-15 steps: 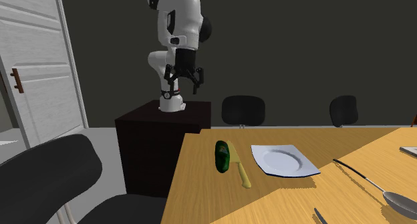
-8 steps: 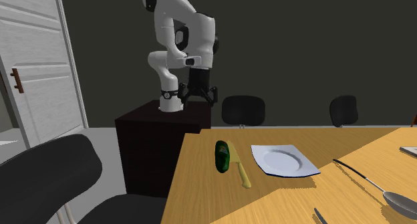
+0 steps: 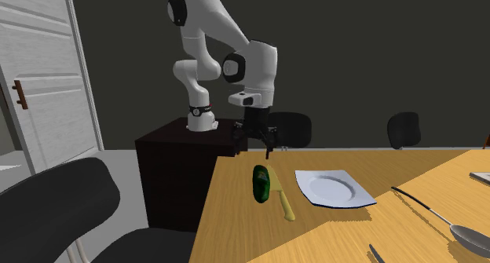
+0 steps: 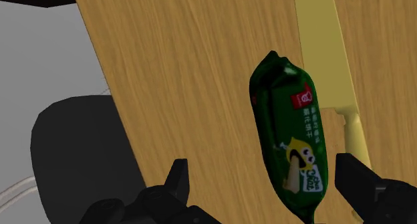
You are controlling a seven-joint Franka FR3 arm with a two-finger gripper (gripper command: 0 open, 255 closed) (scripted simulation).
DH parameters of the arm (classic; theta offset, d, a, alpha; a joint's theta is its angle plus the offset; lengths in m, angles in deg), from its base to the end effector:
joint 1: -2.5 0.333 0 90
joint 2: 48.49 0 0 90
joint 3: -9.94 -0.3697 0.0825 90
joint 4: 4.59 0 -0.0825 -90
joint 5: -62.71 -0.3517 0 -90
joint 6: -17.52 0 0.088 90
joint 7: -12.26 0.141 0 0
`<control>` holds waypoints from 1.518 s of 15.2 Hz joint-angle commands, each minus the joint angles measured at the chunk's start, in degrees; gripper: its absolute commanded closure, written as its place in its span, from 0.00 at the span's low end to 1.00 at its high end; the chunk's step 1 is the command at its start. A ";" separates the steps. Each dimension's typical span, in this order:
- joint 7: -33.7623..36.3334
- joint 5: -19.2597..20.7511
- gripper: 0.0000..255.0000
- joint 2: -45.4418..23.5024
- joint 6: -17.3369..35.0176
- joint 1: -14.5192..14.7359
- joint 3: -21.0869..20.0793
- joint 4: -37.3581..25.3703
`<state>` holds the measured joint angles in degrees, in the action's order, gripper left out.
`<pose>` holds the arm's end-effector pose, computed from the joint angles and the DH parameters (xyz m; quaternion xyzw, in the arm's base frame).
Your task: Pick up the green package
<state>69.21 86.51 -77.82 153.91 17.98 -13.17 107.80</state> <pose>0.4985 0.3605 0.2632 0.9986 -0.0276 0.0217 0.0392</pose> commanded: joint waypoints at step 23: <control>3.36 3.77 1.00 -12.17 2.35 4.68 3.20 -8.90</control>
<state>72.71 90.43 -90.30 156.52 22.80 -9.85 98.81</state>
